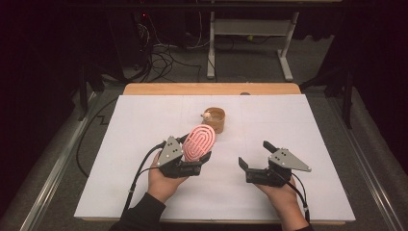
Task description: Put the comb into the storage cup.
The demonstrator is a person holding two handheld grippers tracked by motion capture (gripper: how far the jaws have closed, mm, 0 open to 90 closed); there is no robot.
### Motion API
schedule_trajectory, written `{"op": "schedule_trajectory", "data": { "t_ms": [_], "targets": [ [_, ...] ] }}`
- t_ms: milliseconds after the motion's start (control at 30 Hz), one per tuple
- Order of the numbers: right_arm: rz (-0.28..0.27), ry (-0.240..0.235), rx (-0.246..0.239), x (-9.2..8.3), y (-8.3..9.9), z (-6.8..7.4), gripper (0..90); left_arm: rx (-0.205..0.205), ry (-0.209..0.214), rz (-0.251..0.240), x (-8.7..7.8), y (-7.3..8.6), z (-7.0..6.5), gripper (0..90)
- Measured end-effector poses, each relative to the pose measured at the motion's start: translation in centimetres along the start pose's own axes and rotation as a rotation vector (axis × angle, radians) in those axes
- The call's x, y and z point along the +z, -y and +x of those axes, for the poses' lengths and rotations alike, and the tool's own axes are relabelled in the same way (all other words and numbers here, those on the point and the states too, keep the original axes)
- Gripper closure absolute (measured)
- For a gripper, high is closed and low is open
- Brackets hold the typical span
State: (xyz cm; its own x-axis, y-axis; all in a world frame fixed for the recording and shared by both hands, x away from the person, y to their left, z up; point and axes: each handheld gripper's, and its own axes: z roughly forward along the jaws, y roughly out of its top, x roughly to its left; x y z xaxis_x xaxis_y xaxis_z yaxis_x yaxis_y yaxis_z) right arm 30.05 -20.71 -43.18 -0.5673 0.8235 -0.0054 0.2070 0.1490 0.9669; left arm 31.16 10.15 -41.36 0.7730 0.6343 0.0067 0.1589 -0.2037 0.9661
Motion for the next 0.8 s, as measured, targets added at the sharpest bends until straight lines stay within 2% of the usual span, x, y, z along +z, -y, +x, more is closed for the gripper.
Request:
{"op": "schedule_trajectory", "data": {
  "t_ms": [233,800],
  "targets": [
    [-0.005,-0.026,0.020,0.0,-0.4,0.5,0.2,0.004,0.005,0.001,0.2,0.1,-0.3,18.5],
    [-0.024,-0.080,0.026,0.0,-1.6,2.2,0.2,0.018,0.005,0.013,0.5,0.2,-0.8,18.4]
  ]
}}
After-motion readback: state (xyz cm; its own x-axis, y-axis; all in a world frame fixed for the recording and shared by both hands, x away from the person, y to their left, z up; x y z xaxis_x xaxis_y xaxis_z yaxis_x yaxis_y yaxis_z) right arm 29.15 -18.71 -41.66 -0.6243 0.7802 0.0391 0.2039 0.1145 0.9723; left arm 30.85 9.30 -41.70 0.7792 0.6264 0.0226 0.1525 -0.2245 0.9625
